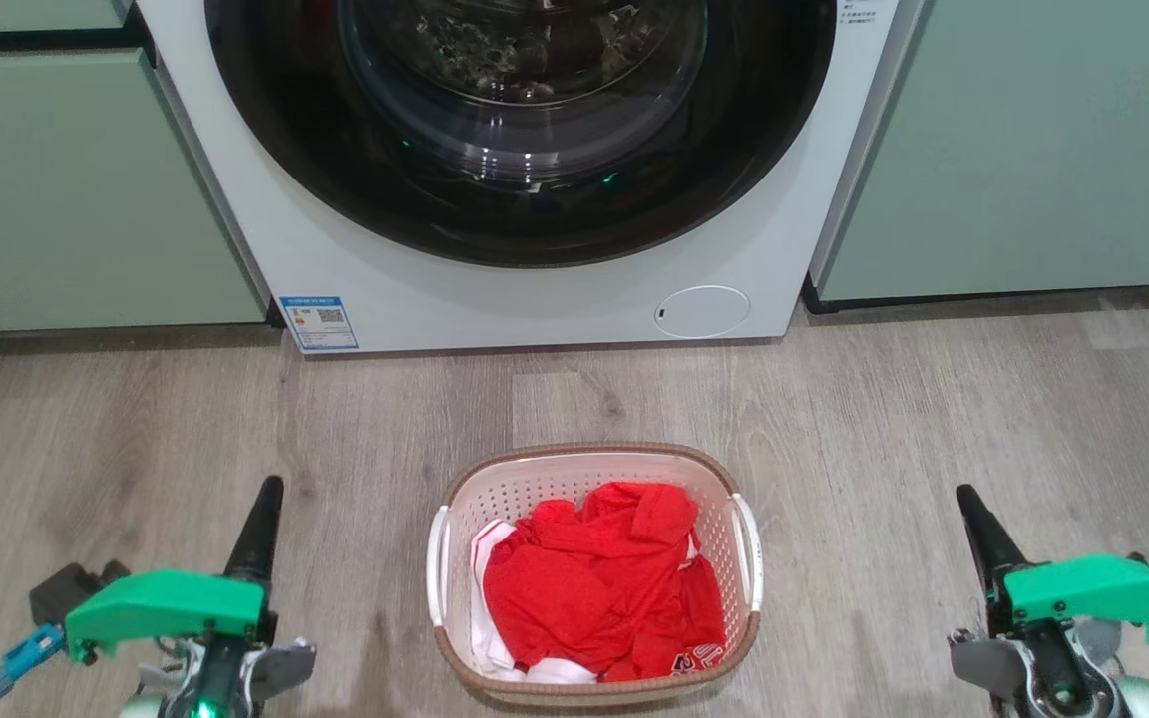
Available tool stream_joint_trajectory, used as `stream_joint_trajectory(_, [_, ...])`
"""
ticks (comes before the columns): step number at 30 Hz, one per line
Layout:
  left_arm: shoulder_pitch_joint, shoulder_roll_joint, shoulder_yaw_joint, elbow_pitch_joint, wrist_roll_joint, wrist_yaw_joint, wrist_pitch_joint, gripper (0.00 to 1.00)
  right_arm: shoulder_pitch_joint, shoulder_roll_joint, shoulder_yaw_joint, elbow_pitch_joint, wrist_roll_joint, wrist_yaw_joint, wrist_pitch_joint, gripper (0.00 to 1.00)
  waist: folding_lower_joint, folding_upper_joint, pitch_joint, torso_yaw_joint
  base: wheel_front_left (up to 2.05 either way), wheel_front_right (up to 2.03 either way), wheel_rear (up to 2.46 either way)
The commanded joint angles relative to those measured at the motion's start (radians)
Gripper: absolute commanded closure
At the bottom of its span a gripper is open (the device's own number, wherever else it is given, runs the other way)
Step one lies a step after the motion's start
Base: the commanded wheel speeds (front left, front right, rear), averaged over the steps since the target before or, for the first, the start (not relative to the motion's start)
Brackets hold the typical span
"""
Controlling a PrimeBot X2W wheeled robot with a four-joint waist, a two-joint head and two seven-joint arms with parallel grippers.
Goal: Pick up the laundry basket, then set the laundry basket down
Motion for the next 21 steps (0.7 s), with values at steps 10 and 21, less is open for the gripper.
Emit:
stream_joint_trajectory(10, [-0.071, 0.013, 0.075, -0.022, -0.131, -0.036, 0.036, 1.0, -0.065, -0.016, -0.014, -0.037, 0.115, 0.009, 0.038, 1.0, 0.0, 0.0, 0.0, -0.007, 0.0, 0.0, 0.0])
stream_joint_trajectory(21, [-0.082, 0.011, 0.111, -0.017, -0.231, -0.056, 0.065, 1.0, -0.074, -0.015, -0.034, -0.038, 0.205, 0.01, 0.067, 1.0, 0.0, 0.0, 0.0, -0.014, 0.0, 0.0, 0.0])
